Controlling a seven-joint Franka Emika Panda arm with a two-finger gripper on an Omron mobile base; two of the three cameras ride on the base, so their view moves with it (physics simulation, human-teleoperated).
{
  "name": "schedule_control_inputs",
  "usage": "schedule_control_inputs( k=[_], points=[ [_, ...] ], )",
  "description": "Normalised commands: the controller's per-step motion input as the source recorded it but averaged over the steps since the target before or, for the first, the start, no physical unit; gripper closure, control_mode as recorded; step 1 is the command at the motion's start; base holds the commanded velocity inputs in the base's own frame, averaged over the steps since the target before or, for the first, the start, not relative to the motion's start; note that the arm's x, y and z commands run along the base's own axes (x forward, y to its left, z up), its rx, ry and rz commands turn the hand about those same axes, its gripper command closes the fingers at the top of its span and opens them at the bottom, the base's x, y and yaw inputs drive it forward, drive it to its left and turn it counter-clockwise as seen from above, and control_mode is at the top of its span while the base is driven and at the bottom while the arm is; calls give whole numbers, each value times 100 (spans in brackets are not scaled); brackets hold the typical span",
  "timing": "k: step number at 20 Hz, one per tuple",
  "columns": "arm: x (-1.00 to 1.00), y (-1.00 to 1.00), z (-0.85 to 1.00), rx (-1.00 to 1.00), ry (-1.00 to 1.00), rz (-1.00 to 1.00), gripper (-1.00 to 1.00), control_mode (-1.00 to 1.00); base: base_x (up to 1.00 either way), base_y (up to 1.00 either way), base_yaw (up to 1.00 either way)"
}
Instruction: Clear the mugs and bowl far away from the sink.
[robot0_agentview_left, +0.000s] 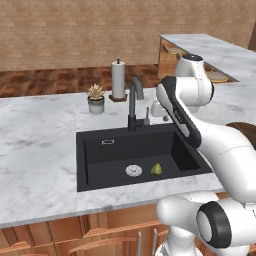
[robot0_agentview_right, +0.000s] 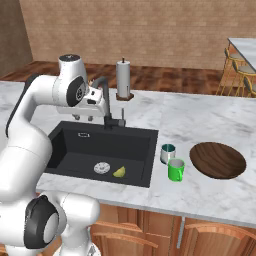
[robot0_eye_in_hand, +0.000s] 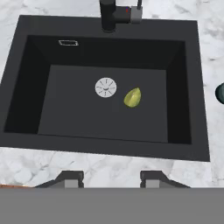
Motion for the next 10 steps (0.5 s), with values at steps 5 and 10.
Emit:
schedule_control_inputs(
  k=[5,10],
  points=[
    [-32,0,0,0,-2,0,-100,-100,0,0,0],
    [-71,0,1,0,-6,0,-100,-100,0,0,0]
  ],
)
